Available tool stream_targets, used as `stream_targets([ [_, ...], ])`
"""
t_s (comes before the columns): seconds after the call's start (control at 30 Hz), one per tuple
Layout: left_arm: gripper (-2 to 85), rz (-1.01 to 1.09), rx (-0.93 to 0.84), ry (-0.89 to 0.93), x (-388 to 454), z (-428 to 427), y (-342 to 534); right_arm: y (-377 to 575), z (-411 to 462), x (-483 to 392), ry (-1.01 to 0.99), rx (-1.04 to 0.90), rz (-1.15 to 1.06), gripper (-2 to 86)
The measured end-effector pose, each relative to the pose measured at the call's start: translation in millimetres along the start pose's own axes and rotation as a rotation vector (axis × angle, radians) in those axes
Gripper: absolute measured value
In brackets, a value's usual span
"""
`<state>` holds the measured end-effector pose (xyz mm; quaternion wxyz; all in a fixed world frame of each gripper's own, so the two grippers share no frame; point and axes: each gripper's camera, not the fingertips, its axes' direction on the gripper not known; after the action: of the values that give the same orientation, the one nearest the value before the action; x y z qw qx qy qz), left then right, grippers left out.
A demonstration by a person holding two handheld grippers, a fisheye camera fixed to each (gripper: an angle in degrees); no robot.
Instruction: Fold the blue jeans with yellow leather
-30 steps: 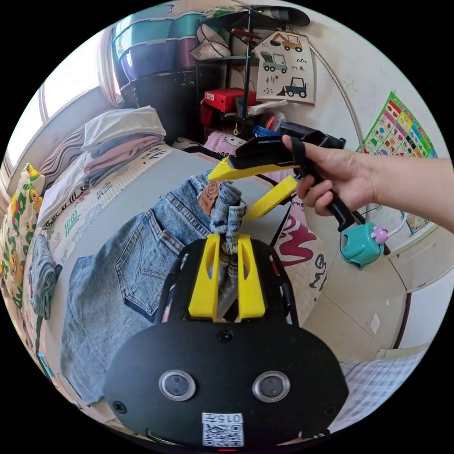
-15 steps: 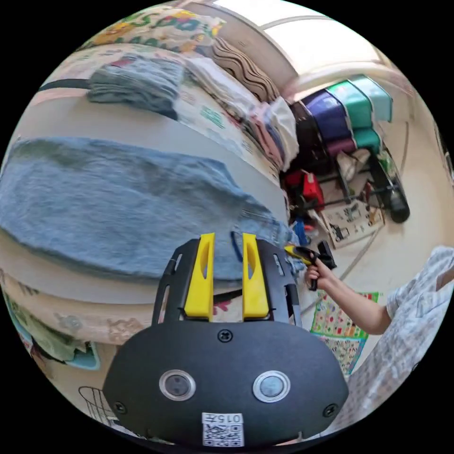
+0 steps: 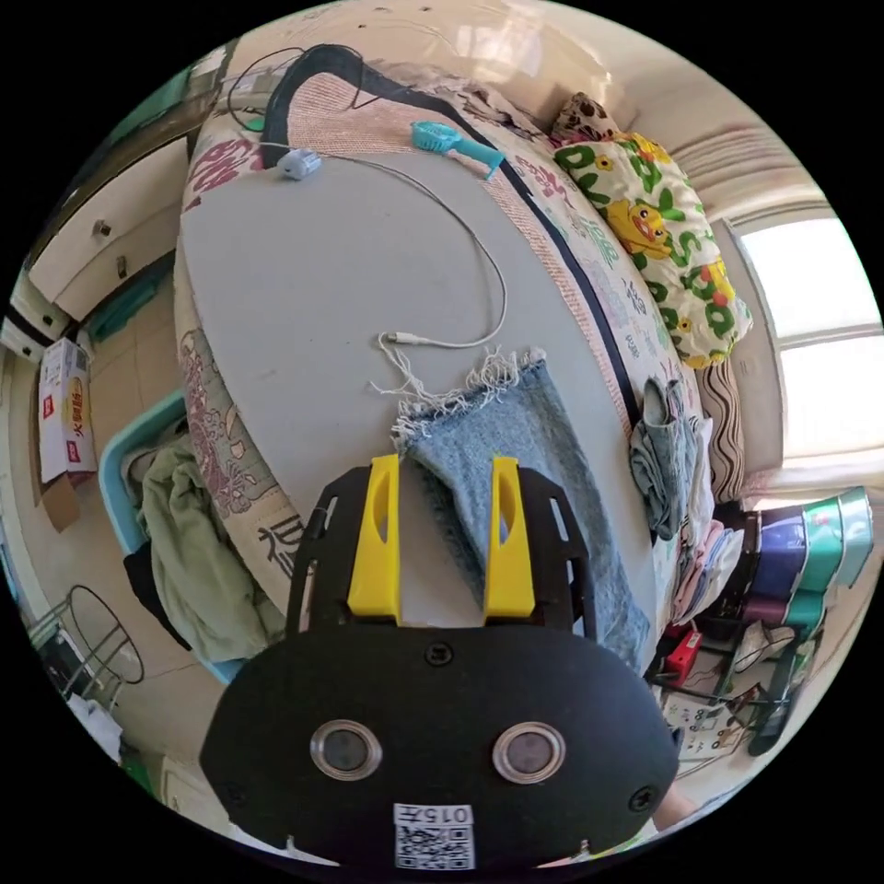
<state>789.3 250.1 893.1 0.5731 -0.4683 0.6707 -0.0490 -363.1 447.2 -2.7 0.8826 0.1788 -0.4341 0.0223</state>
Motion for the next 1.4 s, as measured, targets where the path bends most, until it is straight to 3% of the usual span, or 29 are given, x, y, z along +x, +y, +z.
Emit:
stream_targets([
  [0.27, 11.5, -0.135, 0.089, 0.198, -52.0, 37.9, -2.7, -26.0, 1.6, -45.1, 0.138, -0.064, 0.032, 6.2],
  [0.4, 4.7, -0.172, 0.055, 0.247, -70.5, 57.6, -14.2, -37.6, -1.4, -53.9, 0.179, -0.068, 0.051, 6.2],
  [0.5, 2.9, -0.055, 0.085, 0.264, -59.7, 50.1, -15.4, -46.3, -3.8, -50.3, 0.172, -0.071, 0.065, 6.2],
  [0.63, 1.6, 0.116, 0.177, 0.416, -21.3, 14.4, 11.7, -54.8, -9.2, -39.0, 0.145, -0.06, 0.05, 6.2],
  [0.9, 0.6, 0.432, 0.091, 0.521, 125.8, -19.2, 126.0, -72.3, -32.6, 27.8, -0.099, -0.021, -0.033, 6.2],
  [1.1, 0.5, 0.629, -0.102, 0.509, 240.1, 33.7, 253.1, -88.9, -49.4, 93.0, -0.325, -0.012, -0.152, 6.3],
  [1.23, 0.5, 0.61, -0.343, 0.473, 284.1, 112.5, 341.9, -105.3, -51.4, 136.3, -0.443, -0.026, -0.205, 6.3],
  [1.3, 0.4, 0.619, -0.392, 0.415, 300.4, 129.7, 369.0, -116.6, -52.7, 167.0, -0.538, -0.039, -0.239, 6.4],
  [1.4, 0.4, 0.618, -0.398, 0.5, 328.0, 126.5, 391.3, -129.4, -57.8, 203.3, -0.656, -0.037, -0.326, 6.5],
])
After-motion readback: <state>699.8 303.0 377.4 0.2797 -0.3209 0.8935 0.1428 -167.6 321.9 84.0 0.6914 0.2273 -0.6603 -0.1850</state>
